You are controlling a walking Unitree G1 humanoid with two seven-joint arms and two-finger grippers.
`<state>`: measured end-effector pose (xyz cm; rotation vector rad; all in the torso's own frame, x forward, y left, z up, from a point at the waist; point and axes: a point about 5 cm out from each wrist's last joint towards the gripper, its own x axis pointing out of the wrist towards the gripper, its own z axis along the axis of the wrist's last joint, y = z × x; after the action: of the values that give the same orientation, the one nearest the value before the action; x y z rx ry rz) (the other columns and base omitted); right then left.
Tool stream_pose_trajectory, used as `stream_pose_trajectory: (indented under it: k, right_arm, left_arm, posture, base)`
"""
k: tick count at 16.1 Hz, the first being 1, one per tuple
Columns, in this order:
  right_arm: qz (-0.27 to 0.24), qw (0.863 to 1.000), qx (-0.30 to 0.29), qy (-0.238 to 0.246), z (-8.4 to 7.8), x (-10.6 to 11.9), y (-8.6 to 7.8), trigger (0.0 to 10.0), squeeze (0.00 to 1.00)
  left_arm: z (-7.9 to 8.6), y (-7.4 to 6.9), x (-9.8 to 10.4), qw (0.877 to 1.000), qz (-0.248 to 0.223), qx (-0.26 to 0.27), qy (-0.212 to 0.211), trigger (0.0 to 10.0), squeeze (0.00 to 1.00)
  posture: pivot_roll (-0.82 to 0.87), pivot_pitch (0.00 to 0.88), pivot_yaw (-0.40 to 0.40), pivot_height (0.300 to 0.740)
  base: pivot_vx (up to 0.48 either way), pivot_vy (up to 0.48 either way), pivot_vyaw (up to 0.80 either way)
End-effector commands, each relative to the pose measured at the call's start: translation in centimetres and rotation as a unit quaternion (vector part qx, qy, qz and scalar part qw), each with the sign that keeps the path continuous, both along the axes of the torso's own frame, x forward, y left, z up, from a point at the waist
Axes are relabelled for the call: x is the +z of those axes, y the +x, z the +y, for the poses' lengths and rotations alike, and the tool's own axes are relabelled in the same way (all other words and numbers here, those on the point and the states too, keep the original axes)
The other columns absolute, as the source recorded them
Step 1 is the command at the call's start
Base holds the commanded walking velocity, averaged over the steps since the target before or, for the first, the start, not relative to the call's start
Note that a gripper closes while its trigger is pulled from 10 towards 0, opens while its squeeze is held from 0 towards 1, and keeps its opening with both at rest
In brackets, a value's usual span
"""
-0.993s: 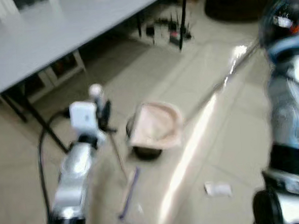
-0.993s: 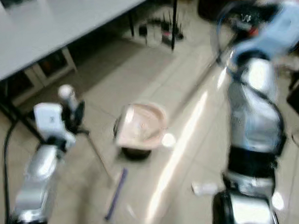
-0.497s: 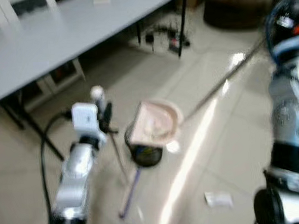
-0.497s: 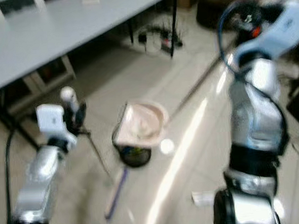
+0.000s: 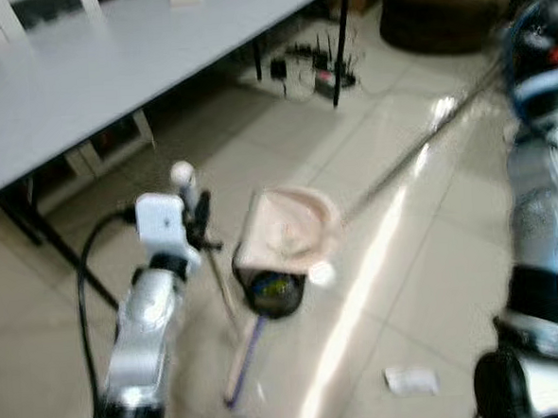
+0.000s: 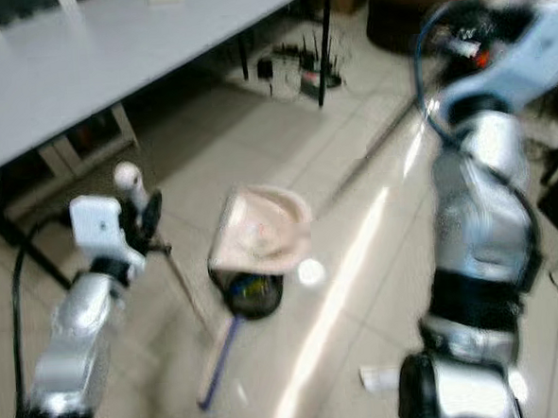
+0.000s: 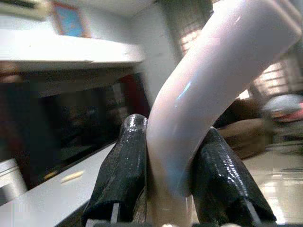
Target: Sweep floor
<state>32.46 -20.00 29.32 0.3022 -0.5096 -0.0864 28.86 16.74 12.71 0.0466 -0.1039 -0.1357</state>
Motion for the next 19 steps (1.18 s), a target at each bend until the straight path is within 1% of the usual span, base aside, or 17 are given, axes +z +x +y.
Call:
stream_pose_trajectory:
  k: [1,4,6,8,11,12,15,19]
  right_arm:
    - [-0.031,0.999,0.012,0.006,0.0,1.3,-0.5,10.0,0.00]
    - [-0.027,0.999,0.017,0.004,0.2,1.1,-0.4,10.0,0.00]
    - [-0.022,0.999,0.024,0.004,0.3,0.7,-0.4,10.0,0.00]
    - [-0.019,0.999,0.030,0.003,0.4,0.5,-0.4,10.0,0.00]
    - [-0.017,0.999,0.031,0.007,0.4,0.2,-0.4,10.0,0.00]
    - [-0.015,0.999,0.027,0.012,0.3,0.1,-0.4,10.0,0.00]
    - [-0.015,0.999,0.024,0.017,0.3,-0.1,-0.4,10.0,0.00]
    - [-0.016,1.000,0.010,0.020,-0.4,-0.2,-0.6,10.0,0.00]
  left_arm:
    - [0.0,0.2,0.8,1.000,-0.020,0.001,0.008,10.0,0.00]
    - [0.3,0.1,0.8,1.000,-0.019,0.006,0.010,10.0,0.00]
    - [0.9,-0.3,0.3,0.999,-0.014,0.011,0.031,10.0,0.00]
    - [1.5,-0.2,0.5,0.999,-0.018,0.014,0.047,10.0,0.00]
    - [1.8,-0.1,0.7,0.999,-0.019,0.019,0.046,10.0,0.00]
    - [2.0,0.0,0.8,0.999,-0.019,0.025,0.038,10.0,0.00]
    - [1.9,0.1,1.0,0.999,-0.021,0.024,0.038,10.0,0.00]
    - [2.0,0.2,1.0,0.999,-0.021,0.024,0.039,10.0,0.00]
  posture:
    - [-0.03,0.063,0.033,0.740]
    - [-0.02,0.066,0.029,0.740]
    - [-0.02,0.067,0.026,0.740]
    - [-0.02,0.070,0.030,0.740]
    - [-0.02,0.071,0.031,0.740]
    - [-0.02,0.072,0.035,0.740]
    - [-0.01,0.070,0.034,0.740]
    - [-0.02,0.063,0.039,0.740]
  base:
    - [0.341,0.000,0.00]
    - [0.346,0.000,0.00]
    - [0.345,0.000,0.00]
    - [0.345,0.000,0.00]
    - [0.345,0.000,0.00]
    - [0.349,0.000,0.00]
    - [0.345,0.000,0.00]
    - [0.343,0.000,0.00]
